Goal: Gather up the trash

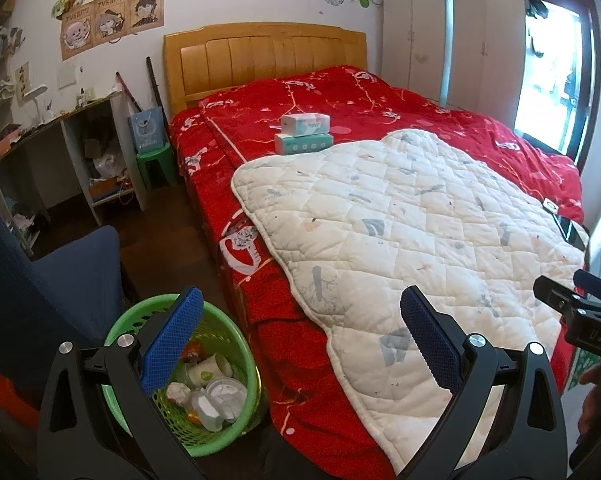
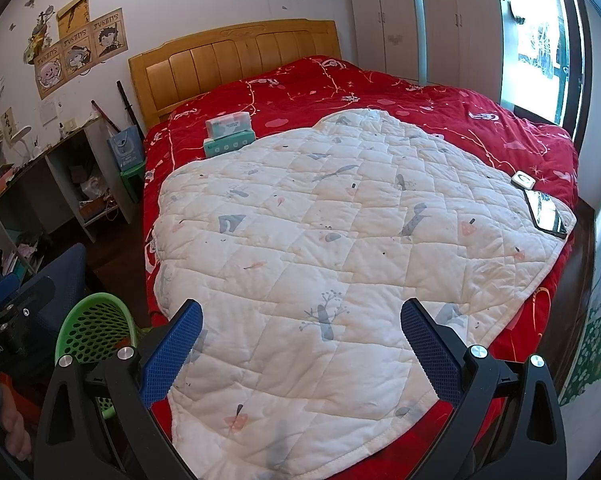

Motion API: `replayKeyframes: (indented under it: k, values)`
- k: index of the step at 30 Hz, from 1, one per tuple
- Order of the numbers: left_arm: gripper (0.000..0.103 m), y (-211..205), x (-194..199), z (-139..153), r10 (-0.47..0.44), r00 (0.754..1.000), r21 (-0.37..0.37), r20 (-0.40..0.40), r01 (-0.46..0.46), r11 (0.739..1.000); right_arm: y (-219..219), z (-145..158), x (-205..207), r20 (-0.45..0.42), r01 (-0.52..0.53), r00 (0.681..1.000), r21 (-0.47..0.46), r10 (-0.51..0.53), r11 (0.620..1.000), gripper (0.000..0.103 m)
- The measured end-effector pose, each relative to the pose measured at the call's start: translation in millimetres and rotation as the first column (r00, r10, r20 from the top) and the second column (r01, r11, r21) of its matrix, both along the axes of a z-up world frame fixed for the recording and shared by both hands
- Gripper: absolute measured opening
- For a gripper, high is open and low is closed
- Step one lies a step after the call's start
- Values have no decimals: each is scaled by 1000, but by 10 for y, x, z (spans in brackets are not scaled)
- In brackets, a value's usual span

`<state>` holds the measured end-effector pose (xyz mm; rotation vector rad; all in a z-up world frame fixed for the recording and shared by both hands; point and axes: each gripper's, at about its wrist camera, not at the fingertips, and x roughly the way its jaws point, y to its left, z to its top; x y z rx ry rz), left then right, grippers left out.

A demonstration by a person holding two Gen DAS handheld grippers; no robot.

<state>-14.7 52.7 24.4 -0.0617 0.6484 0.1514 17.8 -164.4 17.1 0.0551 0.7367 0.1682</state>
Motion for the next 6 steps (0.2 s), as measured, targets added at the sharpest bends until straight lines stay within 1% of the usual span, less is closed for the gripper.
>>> replayKeyframes:
  k: [6]
  values:
    - [98,11,-1,-17,3,1000,-2,-2,-3,1000,-4,-5,-1,-1,0,1000,0,0,1000,96]
